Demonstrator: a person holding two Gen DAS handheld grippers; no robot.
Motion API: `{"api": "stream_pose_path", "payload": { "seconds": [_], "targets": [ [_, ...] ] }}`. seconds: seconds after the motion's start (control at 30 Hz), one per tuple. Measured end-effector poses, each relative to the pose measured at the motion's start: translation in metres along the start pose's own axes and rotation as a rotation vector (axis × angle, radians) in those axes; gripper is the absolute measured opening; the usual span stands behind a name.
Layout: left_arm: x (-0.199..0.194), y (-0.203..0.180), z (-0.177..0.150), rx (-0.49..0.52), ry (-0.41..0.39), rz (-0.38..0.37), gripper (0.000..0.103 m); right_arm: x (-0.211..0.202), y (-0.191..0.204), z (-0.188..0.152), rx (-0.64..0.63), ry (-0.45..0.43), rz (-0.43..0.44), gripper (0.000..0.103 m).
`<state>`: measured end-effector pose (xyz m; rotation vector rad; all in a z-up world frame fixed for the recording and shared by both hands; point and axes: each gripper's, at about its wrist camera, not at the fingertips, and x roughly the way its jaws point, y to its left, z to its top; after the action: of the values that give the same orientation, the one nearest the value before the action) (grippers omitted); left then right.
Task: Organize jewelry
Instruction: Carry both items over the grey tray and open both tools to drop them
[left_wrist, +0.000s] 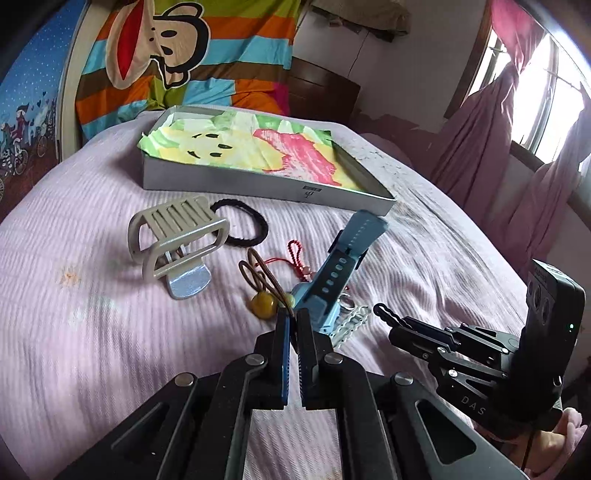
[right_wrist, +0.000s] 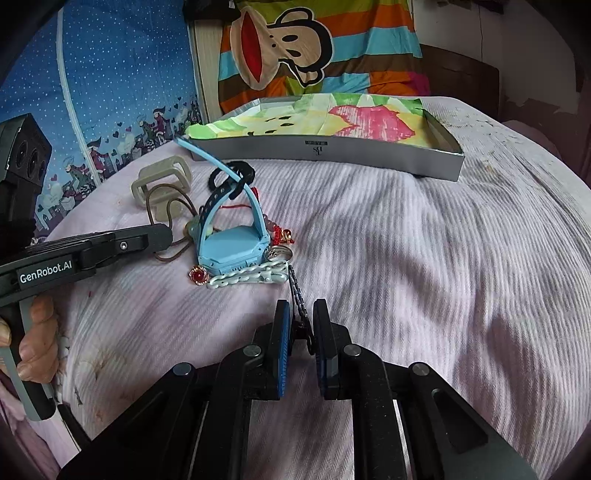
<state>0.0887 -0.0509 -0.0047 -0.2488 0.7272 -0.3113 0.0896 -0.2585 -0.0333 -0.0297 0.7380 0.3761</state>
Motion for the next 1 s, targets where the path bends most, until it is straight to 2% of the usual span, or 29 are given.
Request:
{"api": "stream_pose_path", "payload": {
  "seconds": [0.17, 0.27, 0.5, 0.6, 0.77, 1.0],
  "targets": [
    [-0.020, -0.003, 0.021, 0.033, -0.046, -0.009, 0.004, -0.012, -0.004, 0.018, 0.031, -0.084, 0.037, 0.012],
    [-0.026, -0.002, 0.041, 0.038, -0.060, -0.018, 0.004, -0.010, -0.005, 0.034, 0.029, -0.105, 0.064, 0.012],
    [-0.029, 0.003, 0.100, 0.064, -0.149, 0.042, 0.004, 0.006, 0.002, 0.090, -0.037, -0.151, 0.082, 0.012],
    [-0.018, 0.010, 0.126, 0.060, -0.182, 0.063, 0.004, 0.027, 0.007, 0.117, -0.054, -0.152, 0.089, 0.012],
    [0.014, 0.028, 0.153, 0.030, -0.168, 0.093, 0.004, 0.067, 0.013, 0.150, -0.053, -0.127, 0.094, 0.012],
    [0.050, 0.057, 0.156, -0.059, -0.096, 0.138, 0.004, 0.125, 0.012, 0.167, 0.026, -0.026, 0.116, 0.012]
  ]
}}
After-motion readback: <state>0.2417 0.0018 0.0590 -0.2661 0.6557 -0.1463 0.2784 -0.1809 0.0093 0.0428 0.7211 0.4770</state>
